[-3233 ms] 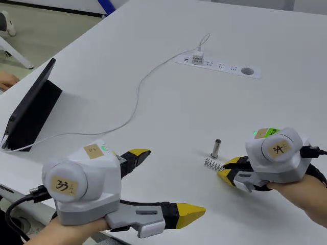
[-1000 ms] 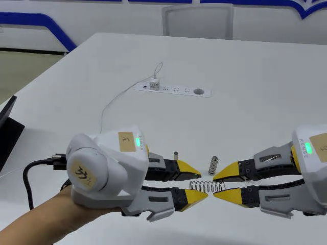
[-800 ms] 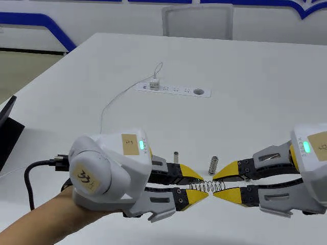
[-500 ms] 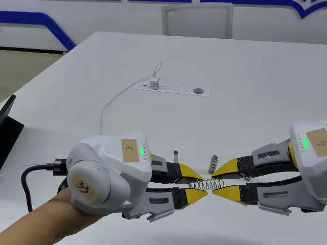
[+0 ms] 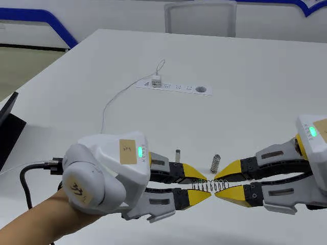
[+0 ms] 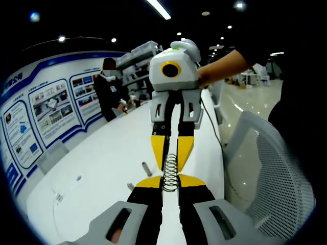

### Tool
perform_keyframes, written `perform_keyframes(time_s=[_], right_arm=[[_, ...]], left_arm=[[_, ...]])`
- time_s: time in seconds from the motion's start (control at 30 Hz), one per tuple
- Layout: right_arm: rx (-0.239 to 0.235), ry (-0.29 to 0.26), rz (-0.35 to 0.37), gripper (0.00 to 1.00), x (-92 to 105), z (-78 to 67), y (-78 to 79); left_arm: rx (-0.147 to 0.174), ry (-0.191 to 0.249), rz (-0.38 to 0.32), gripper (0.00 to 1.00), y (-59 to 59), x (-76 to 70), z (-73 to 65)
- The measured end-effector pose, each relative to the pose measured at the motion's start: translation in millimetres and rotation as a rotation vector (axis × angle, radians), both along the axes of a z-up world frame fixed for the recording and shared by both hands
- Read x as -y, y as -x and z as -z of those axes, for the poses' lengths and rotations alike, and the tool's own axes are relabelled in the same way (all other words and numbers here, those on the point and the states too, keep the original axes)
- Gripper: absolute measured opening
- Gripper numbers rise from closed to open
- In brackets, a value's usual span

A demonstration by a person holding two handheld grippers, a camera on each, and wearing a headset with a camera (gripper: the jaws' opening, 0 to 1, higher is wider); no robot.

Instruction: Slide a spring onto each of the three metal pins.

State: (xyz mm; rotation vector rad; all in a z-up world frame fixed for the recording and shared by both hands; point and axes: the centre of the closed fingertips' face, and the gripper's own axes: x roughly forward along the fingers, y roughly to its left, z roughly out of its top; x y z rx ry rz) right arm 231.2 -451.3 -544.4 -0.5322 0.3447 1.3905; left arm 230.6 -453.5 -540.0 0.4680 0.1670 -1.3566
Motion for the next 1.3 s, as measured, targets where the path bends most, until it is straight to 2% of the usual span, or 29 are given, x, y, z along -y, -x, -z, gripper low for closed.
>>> perform_keyframes(time_s=[0.17,0.27,0.33,0.43,0.47,0.7,0.8,0.93,1.1,1.2,1.3], right_arm=[[-0.022,-0.019,-0.009,0.11,-2.3,-2.9,3.8],[-0.041,-0.065,-0.016,0.11,-6.3,-12.6,7.2],[-0.047,-0.079,-0.02,0.11,-8.1,-16.4,8.4],[-0.076,-0.167,-0.026,0.11,-17.1,-31.5,12.0],[-0.081,-0.185,-0.028,0.11,-18.9,-34.7,12.3],[-0.064,-0.186,-0.039,0.11,-29.3,-36.1,13.2],[-0.061,-0.196,-0.022,0.11,-31.3,-38.3,10.6],[-0.086,-0.202,0.019,0.1,-33.8,-39.1,7.1],[-0.086,-0.19,0.038,0.1,-37.3,-38.7,3.3],[-0.081,-0.194,0.048,0.1,-37.4,-42.7,-1.4],[-0.074,-0.189,0.055,0.1,-36.8,-46.5,-7.8]], left_arm=[[-0.004,-0.005,0.002,0.1,1.2,-0.7,2.4],[-0.01,-0.01,-0.005,0.1,1.1,-1.9,4.5],[-0.029,0.003,-0.016,0.1,0.3,-2.4,4.1],[-0.072,0.039,-0.029,0.1,0.3,-2.8,2.8],[-0.073,0.044,-0.03,0.1,0.7,-2.3,2.2],[-0.079,0.034,-0.035,0.1,2.5,-1.6,5.9],[-0.092,0.05,-0.052,0.1,1.1,-3.2,4.8],[-0.076,0.051,-0.069,0.11,-1.7,-5.3,4.1],[-0.106,0.072,-0.103,0.13,-6.9,-7.0,5.0],[-0.11,0.078,-0.118,0.21,-9.4,-8.7,6.1],[-0.11,0.065,-0.143,0.32,-12.3,-13.2,11.0]])
